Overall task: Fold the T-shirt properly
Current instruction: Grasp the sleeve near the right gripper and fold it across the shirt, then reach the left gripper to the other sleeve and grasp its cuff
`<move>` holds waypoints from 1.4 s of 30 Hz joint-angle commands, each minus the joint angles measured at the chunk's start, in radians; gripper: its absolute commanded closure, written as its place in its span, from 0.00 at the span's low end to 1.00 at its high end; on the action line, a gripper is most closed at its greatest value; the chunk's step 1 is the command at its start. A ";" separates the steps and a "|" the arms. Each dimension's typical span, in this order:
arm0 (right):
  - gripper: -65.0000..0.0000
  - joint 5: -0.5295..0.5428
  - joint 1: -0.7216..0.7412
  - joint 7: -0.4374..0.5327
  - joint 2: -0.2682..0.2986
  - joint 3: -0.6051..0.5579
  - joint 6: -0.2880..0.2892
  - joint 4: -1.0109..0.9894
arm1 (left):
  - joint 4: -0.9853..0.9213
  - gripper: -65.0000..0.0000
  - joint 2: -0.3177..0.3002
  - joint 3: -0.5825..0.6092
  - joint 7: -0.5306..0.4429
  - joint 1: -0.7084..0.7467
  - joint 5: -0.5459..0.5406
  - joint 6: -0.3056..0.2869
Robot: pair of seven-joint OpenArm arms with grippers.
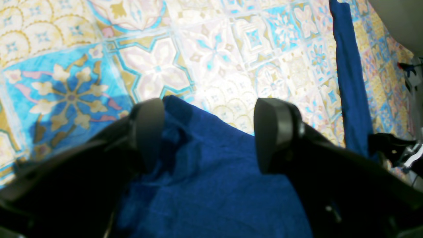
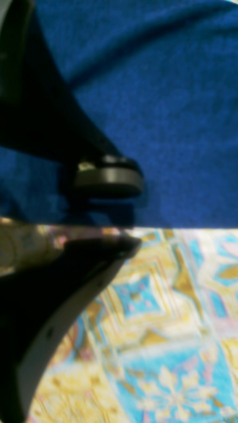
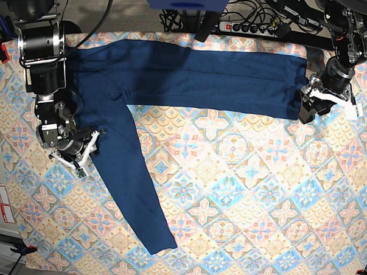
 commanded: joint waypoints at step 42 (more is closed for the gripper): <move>1.00 0.084 -0.895 -0.275 -0.010 -0.033 -0.002 1.216 | 0.010 0.36 -0.012 0.000 -0.019 -0.006 -0.003 -0.012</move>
